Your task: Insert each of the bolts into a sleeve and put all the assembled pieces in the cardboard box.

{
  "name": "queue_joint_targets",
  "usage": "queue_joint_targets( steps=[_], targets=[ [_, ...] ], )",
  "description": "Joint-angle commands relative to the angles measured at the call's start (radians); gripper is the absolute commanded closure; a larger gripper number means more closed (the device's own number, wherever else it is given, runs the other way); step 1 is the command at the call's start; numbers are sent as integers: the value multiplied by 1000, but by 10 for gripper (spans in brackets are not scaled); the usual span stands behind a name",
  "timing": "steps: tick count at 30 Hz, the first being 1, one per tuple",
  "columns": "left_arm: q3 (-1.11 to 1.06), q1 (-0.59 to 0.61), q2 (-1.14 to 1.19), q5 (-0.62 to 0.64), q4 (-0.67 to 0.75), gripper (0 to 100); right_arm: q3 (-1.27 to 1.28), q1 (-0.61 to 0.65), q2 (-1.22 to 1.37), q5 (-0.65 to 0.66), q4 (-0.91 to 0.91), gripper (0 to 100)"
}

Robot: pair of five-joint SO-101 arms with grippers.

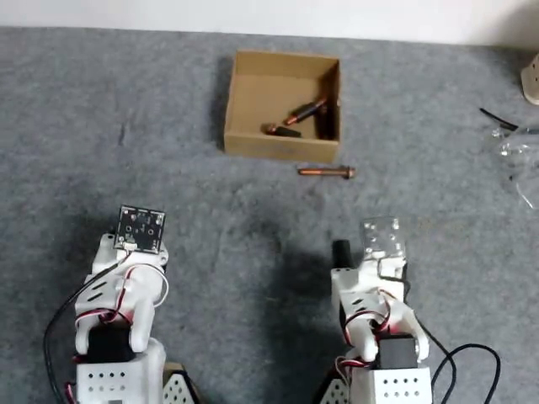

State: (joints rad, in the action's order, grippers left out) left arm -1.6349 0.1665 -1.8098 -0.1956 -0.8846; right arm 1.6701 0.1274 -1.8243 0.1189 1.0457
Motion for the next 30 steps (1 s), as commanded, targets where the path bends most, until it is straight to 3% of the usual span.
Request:
queue_joint_targets(
  steps=[1, 10, 21, 30],
  targets=[
    [4, 10, -15, -3, 17, 991, -31, 28, -12, 100, 19, 670],
    [4, 10, -15, -3, 17, 990, -156, 33, 130, 219, -79, 670],
    [4, 10, -15, -3, 21, 990, -657, 35, 849, 227, -280, 670],
    [4, 8, -15, -5, 21, 990, -1224, 30, 1491, 227, -278, 670]
  ],
)
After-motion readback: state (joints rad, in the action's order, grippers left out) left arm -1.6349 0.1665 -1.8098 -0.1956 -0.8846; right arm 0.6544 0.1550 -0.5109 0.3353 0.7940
